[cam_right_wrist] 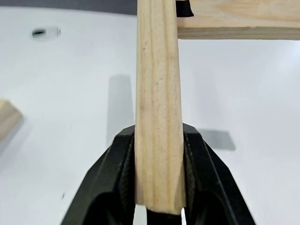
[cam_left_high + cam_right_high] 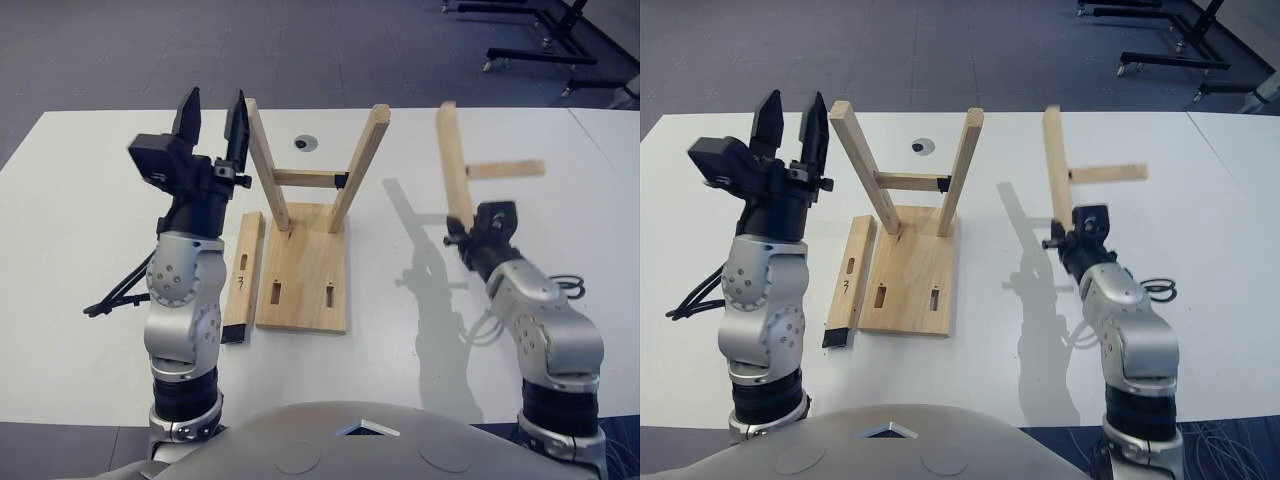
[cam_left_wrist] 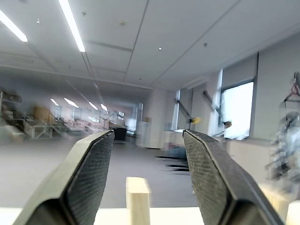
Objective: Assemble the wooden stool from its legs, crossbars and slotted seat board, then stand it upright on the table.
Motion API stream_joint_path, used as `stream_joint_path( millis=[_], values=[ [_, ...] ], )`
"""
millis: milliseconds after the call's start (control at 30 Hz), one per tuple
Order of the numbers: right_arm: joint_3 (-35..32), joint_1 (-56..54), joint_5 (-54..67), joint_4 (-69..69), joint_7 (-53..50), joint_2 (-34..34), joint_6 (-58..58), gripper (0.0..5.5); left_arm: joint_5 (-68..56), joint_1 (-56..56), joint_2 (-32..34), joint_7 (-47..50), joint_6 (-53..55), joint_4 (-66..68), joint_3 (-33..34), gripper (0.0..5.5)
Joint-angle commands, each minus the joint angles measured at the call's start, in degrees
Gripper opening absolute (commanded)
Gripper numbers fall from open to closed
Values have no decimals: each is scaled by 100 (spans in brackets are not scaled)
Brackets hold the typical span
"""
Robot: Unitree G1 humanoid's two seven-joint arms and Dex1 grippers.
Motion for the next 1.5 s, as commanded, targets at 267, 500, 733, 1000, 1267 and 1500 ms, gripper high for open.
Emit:
stream_joint_path(
  millis=[267,500,733,1000,1267,1500],
  values=[
    [258,-2073,-1071,1040,189,-3,-3492,103,-5155,-2294,1139,-965,2527,1066,1184,268],
    [752,-2648,-1392,934,657,55,-4565,103,-5567,-3137,2300,-2770,3176,1799,982,268],
    [1502,-2368,-1697,570,1099,176,-5048,103,-4326,-3715,2493,-3471,2730,2462,582,268],
    [1727,-2200,-1999,632,1187,289,-5294,103,-4193,-3883,2205,-3437,2725,2756,683,268],
    [1791,-2176,-2145,737,1169,414,-5412,103,-4631,-3868,2170,-3639,3071,2539,654,268],
    [1834,-2133,-2269,753,1174,480,-5467,103,-4076,-3918,2125,-3591,2831,2761,577,320]
  ],
)
